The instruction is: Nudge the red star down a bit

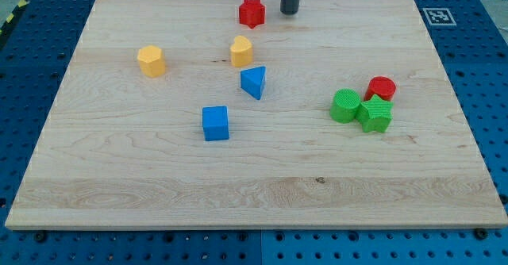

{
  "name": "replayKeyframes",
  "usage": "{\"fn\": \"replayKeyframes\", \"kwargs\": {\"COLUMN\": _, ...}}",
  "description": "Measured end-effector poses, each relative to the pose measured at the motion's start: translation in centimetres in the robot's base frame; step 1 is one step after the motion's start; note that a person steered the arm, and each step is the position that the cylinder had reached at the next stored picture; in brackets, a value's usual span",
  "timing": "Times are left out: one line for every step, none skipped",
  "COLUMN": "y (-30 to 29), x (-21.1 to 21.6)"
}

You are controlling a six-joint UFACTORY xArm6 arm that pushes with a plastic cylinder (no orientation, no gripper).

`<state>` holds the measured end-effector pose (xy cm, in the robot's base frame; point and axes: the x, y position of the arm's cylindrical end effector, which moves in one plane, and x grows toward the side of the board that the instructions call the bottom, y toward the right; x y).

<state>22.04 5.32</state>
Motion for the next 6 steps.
{"fn": "replayKeyframes", "kwargs": {"y": -4.7, "x": -2.0}}
{"fn": "replayKeyframes", "kwargs": {"y": -9.2, "x": -2.5}}
{"fn": "replayKeyframes", "kwargs": {"y": -10.4, "x": -1.4}}
{"fn": "replayKeyframes", "kwargs": {"y": -9.9, "x": -0.8}}
{"fn": "replayKeyframes", "kwargs": {"y": -7.1, "x": -0.5}}
{"fn": "replayKeyframes", "kwargs": {"y": -5.3, "x": 0.8}}
